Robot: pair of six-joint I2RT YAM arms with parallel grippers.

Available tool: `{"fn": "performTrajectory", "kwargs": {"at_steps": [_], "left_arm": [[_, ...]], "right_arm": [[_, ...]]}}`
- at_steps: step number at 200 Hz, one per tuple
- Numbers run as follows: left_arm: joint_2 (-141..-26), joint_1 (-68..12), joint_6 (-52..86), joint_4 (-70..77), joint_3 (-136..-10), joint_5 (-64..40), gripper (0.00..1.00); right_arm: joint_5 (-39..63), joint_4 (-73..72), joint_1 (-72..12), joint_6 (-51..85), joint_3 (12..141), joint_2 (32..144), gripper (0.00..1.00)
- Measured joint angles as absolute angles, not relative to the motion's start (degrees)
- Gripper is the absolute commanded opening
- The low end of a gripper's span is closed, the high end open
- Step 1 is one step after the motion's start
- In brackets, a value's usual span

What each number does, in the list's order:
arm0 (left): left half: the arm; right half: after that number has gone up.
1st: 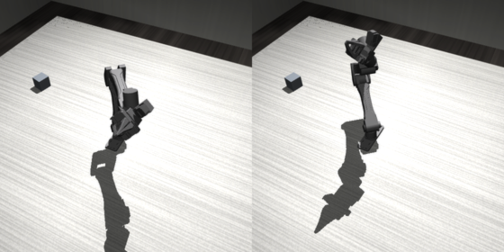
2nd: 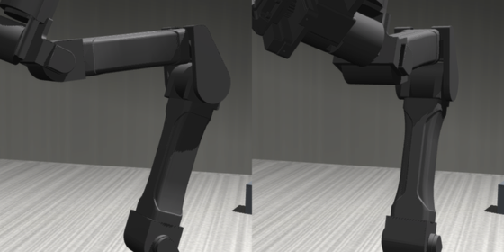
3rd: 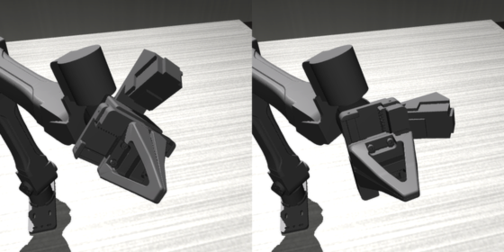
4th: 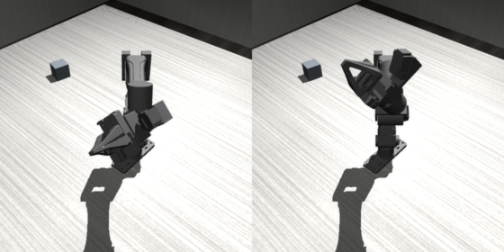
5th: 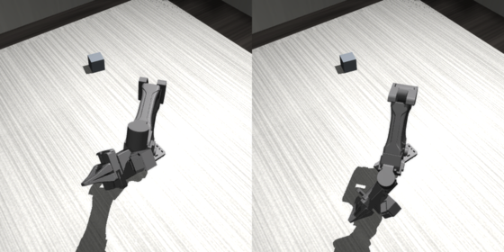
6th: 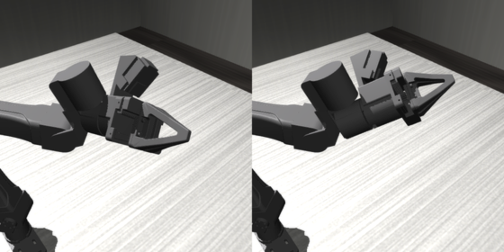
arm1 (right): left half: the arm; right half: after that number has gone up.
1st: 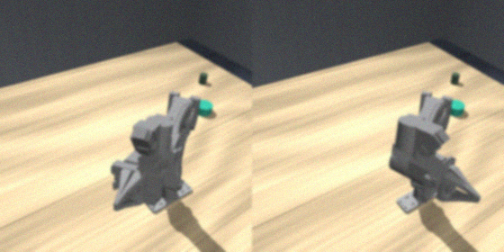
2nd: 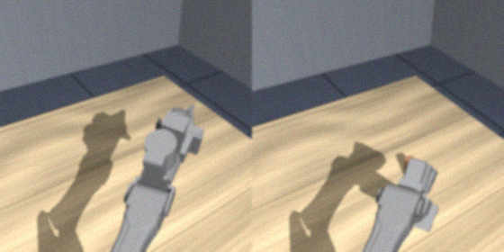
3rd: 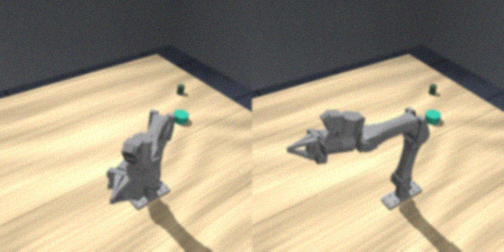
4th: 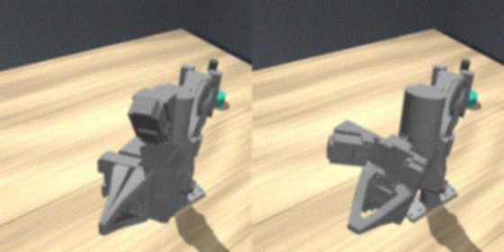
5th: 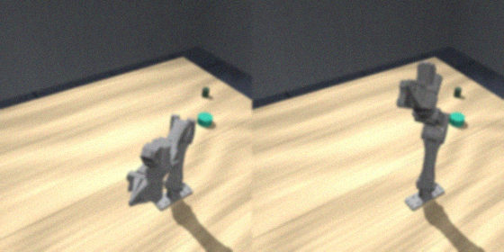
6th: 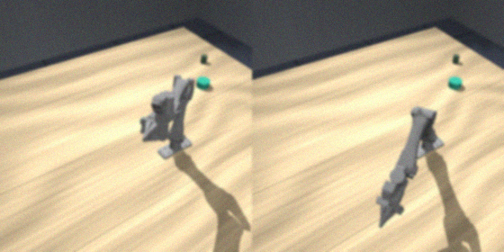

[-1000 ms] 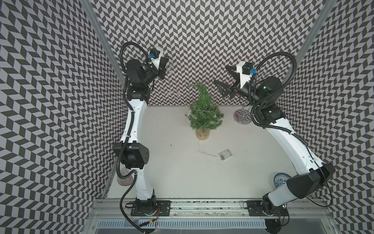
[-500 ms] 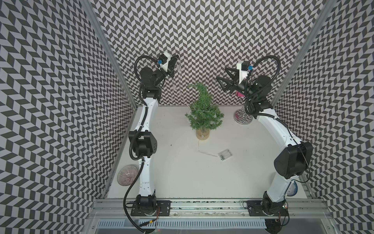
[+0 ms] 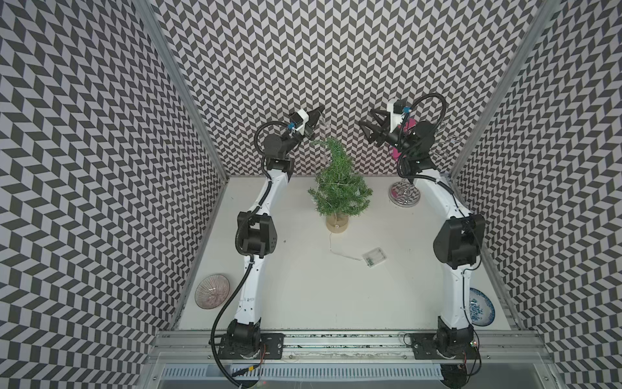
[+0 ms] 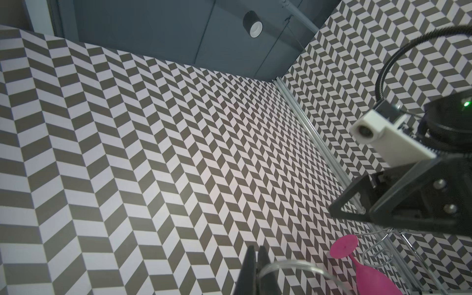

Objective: Wrap string light around the christmas tree
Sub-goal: Wrap the light string around the Christmas tree.

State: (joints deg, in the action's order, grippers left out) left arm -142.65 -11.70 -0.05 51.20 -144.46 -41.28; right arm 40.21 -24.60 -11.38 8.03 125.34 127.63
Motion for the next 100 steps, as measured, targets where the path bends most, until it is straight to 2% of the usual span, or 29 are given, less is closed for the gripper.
{"fn": "performTrajectory", "kwargs": {"at_steps": [47,100], "left_arm": [[-144.1,-12.6,1.4,56.6,-144.5,-41.2,0.0],[-146.7,-14.3,3.1,58.8,-144.5,-41.3,0.0]], "right_arm": [[40.5,-27.4,-12.4,7.1,126.5,134.7,0.67],[41.6,-28.7,-17.5,2.7,126.6,139.0,0.66]]}}
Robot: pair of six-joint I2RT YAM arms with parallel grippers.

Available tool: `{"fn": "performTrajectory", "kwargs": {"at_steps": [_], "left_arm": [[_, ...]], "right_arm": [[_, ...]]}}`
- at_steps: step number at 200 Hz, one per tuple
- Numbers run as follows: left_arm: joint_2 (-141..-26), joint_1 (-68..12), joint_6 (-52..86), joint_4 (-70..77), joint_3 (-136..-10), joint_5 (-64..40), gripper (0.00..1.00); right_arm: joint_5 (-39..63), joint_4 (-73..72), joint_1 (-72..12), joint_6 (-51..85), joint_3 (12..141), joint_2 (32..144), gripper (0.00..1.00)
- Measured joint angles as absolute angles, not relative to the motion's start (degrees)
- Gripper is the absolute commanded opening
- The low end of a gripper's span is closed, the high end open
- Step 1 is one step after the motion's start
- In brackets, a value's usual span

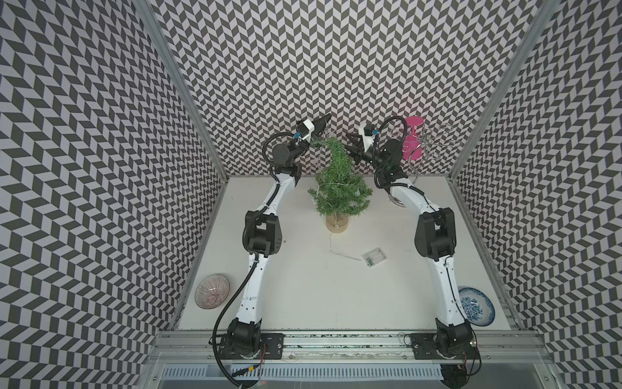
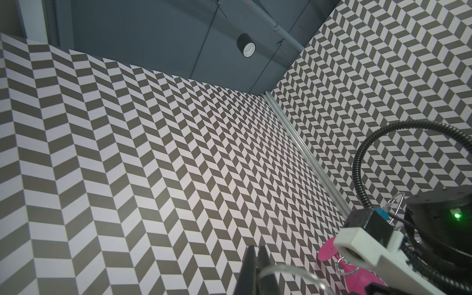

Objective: Wrap string light around the christmas tree
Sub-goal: Wrap the light string around the Christmas tree.

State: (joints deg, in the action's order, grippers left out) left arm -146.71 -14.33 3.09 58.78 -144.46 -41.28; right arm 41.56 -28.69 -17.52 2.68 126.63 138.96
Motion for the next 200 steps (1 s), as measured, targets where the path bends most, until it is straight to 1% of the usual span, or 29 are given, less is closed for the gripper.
{"fn": "performTrajectory", "kwargs": {"at_steps": [36,75,117,177,200], "left_arm": [[-146.8,-14.8,4.2,59.5,-144.6,-41.3,0.0],[-146.8,-15.0,5.8,60.0,-144.6,-41.3,0.0],[-146.8,-15.2,6.6,60.1,-144.6,-41.3,0.0],[-146.8,-16.0,8.7,61.3,-144.6,-41.1,0.0],[-146.8,-16.1,9.9,61.9,-144.6,-40.9,0.0]], "right_arm": [[41.0,-27.6,-20.0,-2.3,125.2,137.9,0.67],[41.2,-26.3,-20.5,-6.3,124.6,136.9,0.67],[42.0,-26.8,-20.4,-6.2,124.6,136.9,0.67],[44.4,-33.0,-20.3,-2.5,123.9,137.3,0.67],[44.8,-34.9,-20.3,-1.4,123.9,138.0,0.61]]}}
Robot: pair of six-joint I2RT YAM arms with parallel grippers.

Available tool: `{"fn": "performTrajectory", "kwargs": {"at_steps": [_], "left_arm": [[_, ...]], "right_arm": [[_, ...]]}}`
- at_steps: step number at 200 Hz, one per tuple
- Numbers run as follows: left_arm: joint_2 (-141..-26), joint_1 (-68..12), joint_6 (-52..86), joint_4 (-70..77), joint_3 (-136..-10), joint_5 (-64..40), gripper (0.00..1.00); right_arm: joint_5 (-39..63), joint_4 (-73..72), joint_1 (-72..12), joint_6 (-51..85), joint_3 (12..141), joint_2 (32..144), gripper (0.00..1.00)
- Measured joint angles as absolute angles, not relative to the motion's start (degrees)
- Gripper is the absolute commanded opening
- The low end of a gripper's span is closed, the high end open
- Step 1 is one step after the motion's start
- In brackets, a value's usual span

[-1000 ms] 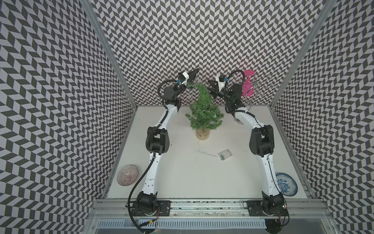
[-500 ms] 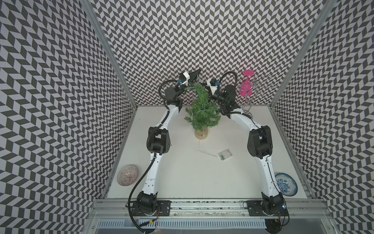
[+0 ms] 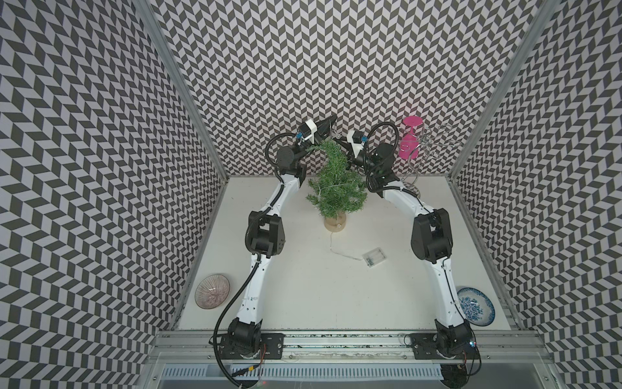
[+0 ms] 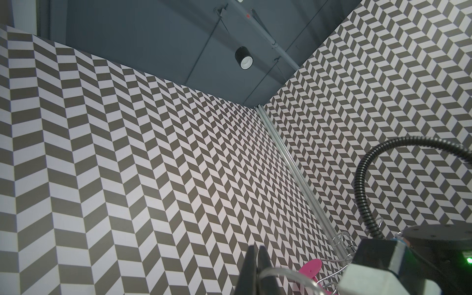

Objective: Wrap string light around the christmas tree
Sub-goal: Wrap the light string around the Christmas tree.

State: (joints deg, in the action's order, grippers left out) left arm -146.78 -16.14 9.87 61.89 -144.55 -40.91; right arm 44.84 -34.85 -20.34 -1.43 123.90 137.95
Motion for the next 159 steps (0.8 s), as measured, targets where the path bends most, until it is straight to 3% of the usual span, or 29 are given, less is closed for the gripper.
{"fn": "performTrajectory", "kwargs": {"at_steps": [31,93,159], "left_arm": [[-146.8,-16.3,11.4,62.5,-144.6,-40.8,0.0],[-146.8,-17.0,14.5,64.5,-144.3,-40.1,0.0],[-146.8,-16.8,17.0,66.9,-142.6,-39.7,0.07]], "right_arm": [[44.5,-36.2,-20.3,-0.9,123.9,138.7,0.48],[39.6,-40.9,-20.3,-0.3,125.5,140.5,0.14],[31.7,-42.5,-20.3,-4.6,125.3,140.0,0.03]]}}
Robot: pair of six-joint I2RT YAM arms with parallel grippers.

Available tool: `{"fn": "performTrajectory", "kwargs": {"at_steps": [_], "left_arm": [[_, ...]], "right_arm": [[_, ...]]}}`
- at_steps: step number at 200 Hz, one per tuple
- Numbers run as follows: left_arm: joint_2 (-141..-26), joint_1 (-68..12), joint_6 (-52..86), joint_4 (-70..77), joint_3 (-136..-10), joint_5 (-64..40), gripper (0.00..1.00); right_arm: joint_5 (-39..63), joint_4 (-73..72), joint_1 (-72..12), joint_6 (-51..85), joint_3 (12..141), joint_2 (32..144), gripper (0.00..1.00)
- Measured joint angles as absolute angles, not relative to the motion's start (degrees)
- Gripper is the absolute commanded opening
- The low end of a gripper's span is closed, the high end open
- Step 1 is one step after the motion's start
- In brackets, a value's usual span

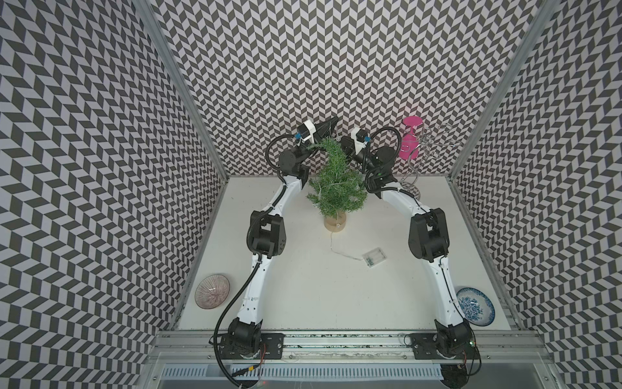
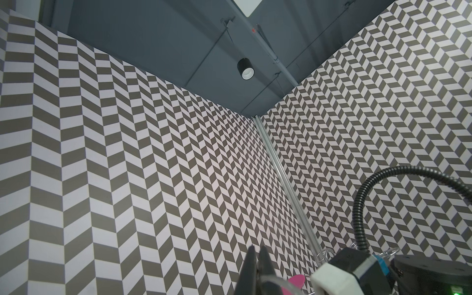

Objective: Wrap string light around the christmas tree
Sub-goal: Wrap the light string around the Christmas tree.

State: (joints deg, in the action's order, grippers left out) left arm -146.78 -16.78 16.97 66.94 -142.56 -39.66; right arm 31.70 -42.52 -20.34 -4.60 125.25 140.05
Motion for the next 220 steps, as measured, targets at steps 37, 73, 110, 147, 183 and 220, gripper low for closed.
{"fn": "performTrajectory", "kwargs": {"at_steps": [37,73,110,147,183,220], "left_arm": [[-146.8,-16.1,18.5,68.5,-141.1,-39.6,0.07],[-146.8,-15.4,19.5,69.5,-140.0,-39.6,0.13],[-146.6,-14.3,20.9,70.9,-138.0,-40.0,0.34],[-145.5,-12.4,22.3,71.3,-134.4,-41.0,0.41],[-143.0,-9.6,24.2,73.0,-129.9,-41.5,0.5],[-140.9,-6.8,26.1,74.6,-126.7,-41.4,0.52]], "right_arm": [[27.4,-43.5,-20.3,-6.7,122.7,138.0,0.01],[24.3,-44.7,-20.1,-9.0,119.7,134.5,0.0],[22.2,-45.0,-20.1,-11.5,117.4,130.5,0.0],[21.2,-43.6,-20.1,-14.3,117.1,125.3,0.0],[20.8,-41.6,-20.1,-16.9,117.1,120.3,0.0],[20.3,-37.8,-20.1,-19.4,119.0,118.8,0.0]]}}
